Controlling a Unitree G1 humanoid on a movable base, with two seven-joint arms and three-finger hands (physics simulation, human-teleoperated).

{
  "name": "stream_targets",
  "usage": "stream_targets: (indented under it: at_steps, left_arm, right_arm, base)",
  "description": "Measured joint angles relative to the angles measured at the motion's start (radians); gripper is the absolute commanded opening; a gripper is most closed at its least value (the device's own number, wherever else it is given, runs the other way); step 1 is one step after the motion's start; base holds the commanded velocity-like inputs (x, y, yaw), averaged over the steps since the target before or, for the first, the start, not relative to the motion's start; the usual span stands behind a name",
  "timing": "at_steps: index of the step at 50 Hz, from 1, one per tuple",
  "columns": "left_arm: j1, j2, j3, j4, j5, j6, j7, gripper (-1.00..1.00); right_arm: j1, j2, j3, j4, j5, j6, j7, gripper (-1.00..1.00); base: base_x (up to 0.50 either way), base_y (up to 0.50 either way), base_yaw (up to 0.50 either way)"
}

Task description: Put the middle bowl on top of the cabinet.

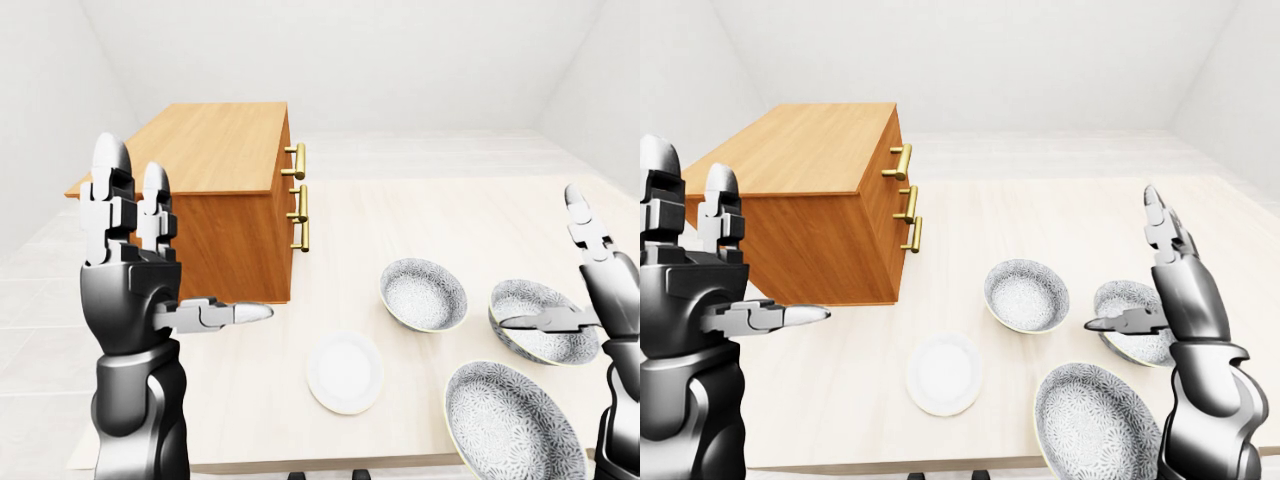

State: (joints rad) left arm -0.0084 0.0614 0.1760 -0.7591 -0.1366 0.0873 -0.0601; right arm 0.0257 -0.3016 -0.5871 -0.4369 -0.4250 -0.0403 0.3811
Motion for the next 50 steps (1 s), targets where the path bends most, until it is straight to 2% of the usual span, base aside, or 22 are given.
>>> stream_targets:
  at_steps: [9, 18, 33, 50]
  left_arm:
    - [-0.002, -0.002, 0.003, -0.001, 0.002, 0.0, 0.004, 1.0]
    - [-0.005, -0.004, 0.013, -0.007, -0.009, 0.0, 0.012, 1.0]
    - [-0.006, -0.003, 0.017, -0.01, -0.017, 0.0, 0.019, 1.0]
    - [-0.003, 0.0, 0.012, -0.008, -0.02, 0.0, 0.015, 1.0]
  right_arm:
    - [0.021, -0.011, -0.03, 0.035, -0.102, -0.047, -0.001, 1.0]
    - [0.041, -0.028, -0.043, 0.094, -0.246, -0.047, -0.037, 1.0]
    - [0.05, -0.037, -0.051, 0.122, -0.364, -0.047, -0.065, 1.0]
    - [0.045, -0.069, -0.041, 0.146, -0.606, -0.047, -0.14, 1.0]
  base:
    - [0.0, 0.0, 0.0]
    - [0.0, 0.0, 0.0]
    - [0.0, 0.0, 0.0]
    - [0.0, 0.0, 0.0]
